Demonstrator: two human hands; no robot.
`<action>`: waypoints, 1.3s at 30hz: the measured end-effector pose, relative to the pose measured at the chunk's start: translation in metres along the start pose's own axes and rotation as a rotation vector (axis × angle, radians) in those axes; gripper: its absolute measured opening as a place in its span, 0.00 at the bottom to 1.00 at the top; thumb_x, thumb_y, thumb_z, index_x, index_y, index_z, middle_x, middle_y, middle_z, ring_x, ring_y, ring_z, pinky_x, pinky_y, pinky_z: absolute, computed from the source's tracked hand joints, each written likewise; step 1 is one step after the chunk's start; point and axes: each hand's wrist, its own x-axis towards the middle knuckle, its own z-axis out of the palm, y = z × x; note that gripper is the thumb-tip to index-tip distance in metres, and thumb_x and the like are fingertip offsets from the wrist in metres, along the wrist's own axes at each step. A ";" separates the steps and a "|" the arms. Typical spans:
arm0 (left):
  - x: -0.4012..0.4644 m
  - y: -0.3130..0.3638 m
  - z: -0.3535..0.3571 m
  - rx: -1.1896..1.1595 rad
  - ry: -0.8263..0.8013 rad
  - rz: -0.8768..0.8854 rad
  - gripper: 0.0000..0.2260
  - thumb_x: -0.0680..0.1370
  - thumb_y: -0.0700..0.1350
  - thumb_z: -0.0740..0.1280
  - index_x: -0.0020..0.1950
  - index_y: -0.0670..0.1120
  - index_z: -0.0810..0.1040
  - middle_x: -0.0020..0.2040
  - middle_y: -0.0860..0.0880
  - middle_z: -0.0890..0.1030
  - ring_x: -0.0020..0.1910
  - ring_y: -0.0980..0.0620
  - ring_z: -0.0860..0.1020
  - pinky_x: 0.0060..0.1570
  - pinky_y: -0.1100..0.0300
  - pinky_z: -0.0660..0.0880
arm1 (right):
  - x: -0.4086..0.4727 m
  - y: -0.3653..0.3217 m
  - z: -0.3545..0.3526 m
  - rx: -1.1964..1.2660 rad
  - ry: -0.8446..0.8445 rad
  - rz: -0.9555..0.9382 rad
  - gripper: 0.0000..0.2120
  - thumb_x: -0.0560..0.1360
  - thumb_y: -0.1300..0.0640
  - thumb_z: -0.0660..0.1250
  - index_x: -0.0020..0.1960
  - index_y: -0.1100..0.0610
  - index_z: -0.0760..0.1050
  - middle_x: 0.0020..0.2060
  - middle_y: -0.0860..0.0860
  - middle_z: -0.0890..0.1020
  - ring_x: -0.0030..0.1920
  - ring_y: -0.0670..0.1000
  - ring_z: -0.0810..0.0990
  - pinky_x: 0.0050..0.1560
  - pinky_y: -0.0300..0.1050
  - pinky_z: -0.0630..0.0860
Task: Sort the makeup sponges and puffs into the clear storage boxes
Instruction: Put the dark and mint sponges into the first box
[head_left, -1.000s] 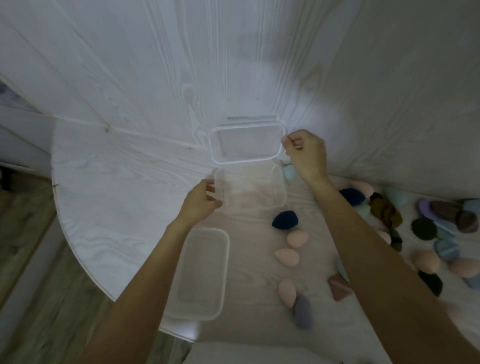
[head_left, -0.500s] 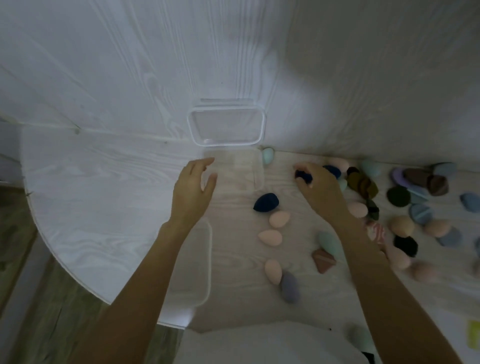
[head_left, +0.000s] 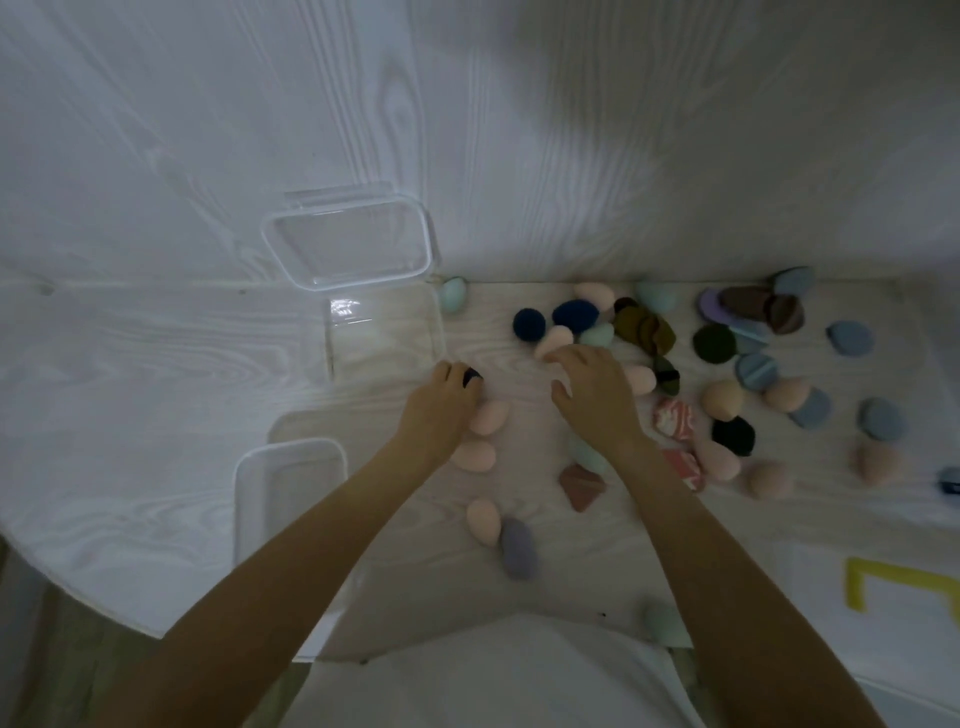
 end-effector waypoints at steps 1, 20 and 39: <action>0.003 0.001 0.000 0.032 0.000 0.020 0.17 0.53 0.35 0.78 0.39 0.43 0.81 0.38 0.46 0.80 0.36 0.48 0.78 0.18 0.65 0.67 | 0.008 0.005 -0.002 -0.041 0.018 0.032 0.14 0.71 0.67 0.65 0.56 0.62 0.76 0.52 0.59 0.80 0.51 0.60 0.76 0.52 0.51 0.70; 0.121 -0.019 -0.024 0.238 -0.226 -0.134 0.15 0.67 0.43 0.74 0.52 0.47 0.76 0.45 0.48 0.78 0.41 0.51 0.77 0.34 0.59 0.77 | 0.014 0.034 -0.021 0.224 0.180 0.169 0.14 0.74 0.58 0.66 0.60 0.55 0.76 0.50 0.58 0.74 0.37 0.49 0.73 0.38 0.48 0.77; -0.033 -0.162 -0.031 -0.237 0.012 -0.099 0.09 0.70 0.35 0.70 0.49 0.43 0.80 0.51 0.45 0.81 0.38 0.39 0.79 0.39 0.51 0.75 | 0.058 -0.115 0.011 0.653 -0.117 0.082 0.19 0.73 0.67 0.65 0.63 0.57 0.72 0.54 0.54 0.73 0.54 0.49 0.74 0.57 0.38 0.73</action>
